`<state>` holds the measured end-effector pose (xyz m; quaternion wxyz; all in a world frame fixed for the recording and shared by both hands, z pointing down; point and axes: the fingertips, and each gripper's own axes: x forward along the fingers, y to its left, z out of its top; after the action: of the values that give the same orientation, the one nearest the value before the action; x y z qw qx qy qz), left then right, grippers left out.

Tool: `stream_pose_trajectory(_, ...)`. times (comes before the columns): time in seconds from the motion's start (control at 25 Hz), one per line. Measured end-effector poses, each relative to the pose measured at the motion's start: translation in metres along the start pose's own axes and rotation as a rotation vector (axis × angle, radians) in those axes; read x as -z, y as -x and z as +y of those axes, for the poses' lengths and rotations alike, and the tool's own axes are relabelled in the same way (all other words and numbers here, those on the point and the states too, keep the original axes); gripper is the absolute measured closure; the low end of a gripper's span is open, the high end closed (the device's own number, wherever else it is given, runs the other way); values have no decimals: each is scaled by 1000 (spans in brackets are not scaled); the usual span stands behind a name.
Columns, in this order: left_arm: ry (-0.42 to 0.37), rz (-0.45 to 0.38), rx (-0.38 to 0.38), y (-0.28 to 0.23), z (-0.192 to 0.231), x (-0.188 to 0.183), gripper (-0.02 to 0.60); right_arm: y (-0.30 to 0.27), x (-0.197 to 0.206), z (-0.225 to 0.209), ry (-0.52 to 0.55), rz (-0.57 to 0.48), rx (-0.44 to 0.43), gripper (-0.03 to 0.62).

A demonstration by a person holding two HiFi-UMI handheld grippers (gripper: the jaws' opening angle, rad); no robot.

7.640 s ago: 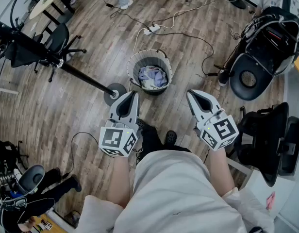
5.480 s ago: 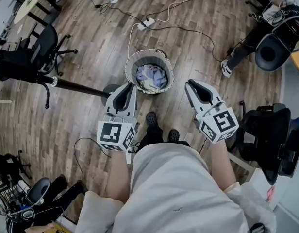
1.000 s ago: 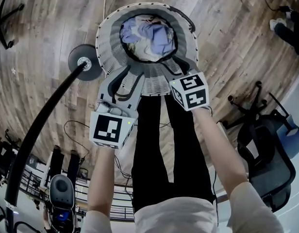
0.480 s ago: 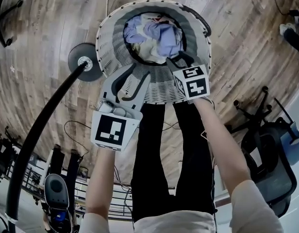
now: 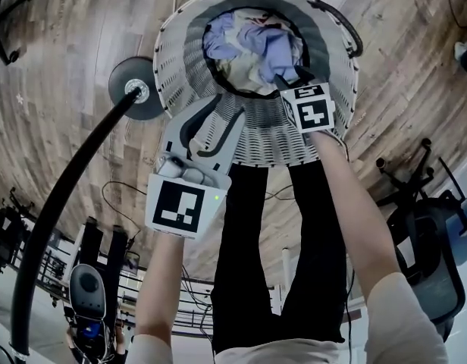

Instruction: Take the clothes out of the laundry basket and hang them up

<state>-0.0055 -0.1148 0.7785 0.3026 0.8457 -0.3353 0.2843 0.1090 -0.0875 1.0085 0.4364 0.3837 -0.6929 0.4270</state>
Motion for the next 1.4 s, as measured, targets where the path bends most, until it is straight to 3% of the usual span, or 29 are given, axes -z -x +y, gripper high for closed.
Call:
stream_pose_trajectory(0.24, -13, 21, 15, -8, 0, 18, 431, -30, 14, -9, 4, 54, 12, 376)
stream_pose_trajectory(0.52, 0, 21, 30, -17, 2, 30, 431, -57, 19, -33, -60, 69, 88, 384)
stream_pose_trajectory(1.16, 9, 44, 48, -29, 8, 41, 431, -99, 37, -55, -82, 135, 142, 393)
stream_pose_trajectory(1.4, 22, 49, 34, -25, 12, 44, 432, -104, 37, -60, -96, 136, 164, 433)
